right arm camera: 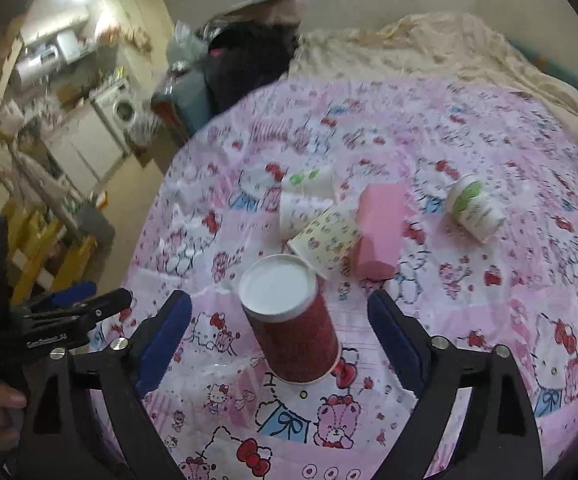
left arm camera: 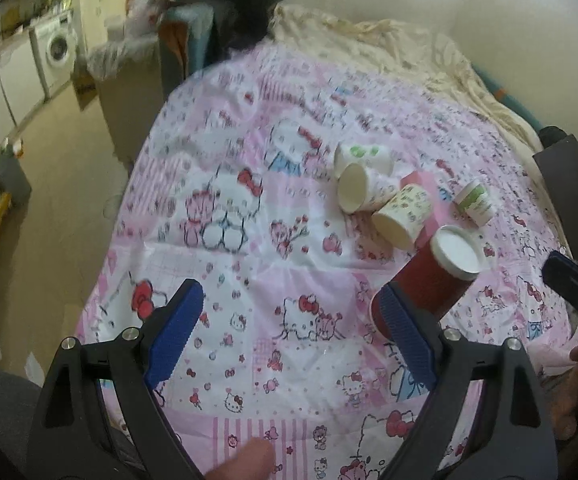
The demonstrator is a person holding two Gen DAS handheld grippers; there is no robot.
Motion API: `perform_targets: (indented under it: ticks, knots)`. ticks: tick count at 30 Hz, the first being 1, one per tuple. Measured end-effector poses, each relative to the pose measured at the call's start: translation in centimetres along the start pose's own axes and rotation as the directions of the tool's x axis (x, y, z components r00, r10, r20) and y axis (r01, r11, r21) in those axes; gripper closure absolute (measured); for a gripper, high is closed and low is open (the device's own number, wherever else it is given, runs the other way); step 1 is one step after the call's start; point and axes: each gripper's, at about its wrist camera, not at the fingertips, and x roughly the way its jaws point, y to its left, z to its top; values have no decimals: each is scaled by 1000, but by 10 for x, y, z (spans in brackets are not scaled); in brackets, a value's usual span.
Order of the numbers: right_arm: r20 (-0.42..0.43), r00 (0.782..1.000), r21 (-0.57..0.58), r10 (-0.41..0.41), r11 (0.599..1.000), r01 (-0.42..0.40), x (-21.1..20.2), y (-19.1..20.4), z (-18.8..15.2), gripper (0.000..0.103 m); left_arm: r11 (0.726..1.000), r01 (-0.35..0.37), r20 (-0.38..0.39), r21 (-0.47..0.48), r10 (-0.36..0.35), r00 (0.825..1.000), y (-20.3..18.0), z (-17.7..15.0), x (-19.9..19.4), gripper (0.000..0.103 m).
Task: Flip cup upside down
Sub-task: 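Rotate the red cup rim-down with the right tool and set it on the bed, then open the right tool and withdraw from the upside-down red cup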
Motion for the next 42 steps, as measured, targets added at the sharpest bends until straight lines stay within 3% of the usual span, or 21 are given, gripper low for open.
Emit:
perform_targets:
  ticks: [2,5,12,19,42]
  knots:
    - [45,998,1,-39,999,39,-15,-4,-7,4,999,-13,46,35,11,999,-8,-2,-11,14]
    - [98,990,9,-99,995,98,-32,-6,-19,3,996,-27,139,86,15,990,-21,-10,-31,1]
    - [181,969,65,-171,985,162,-51,-7,-50,0,990,-44,239,135,10,971,-43,-35,-56,0]
    - [196,960,8,-201,979,203,-52,4,-65,0,988,-54,257,147,15,966,-51,-40,-56,0]
    - [214,949,9,-230,972,234,-47,14,-69,0,990,-7,219,144,-25,975,-55,-43,-45,0]
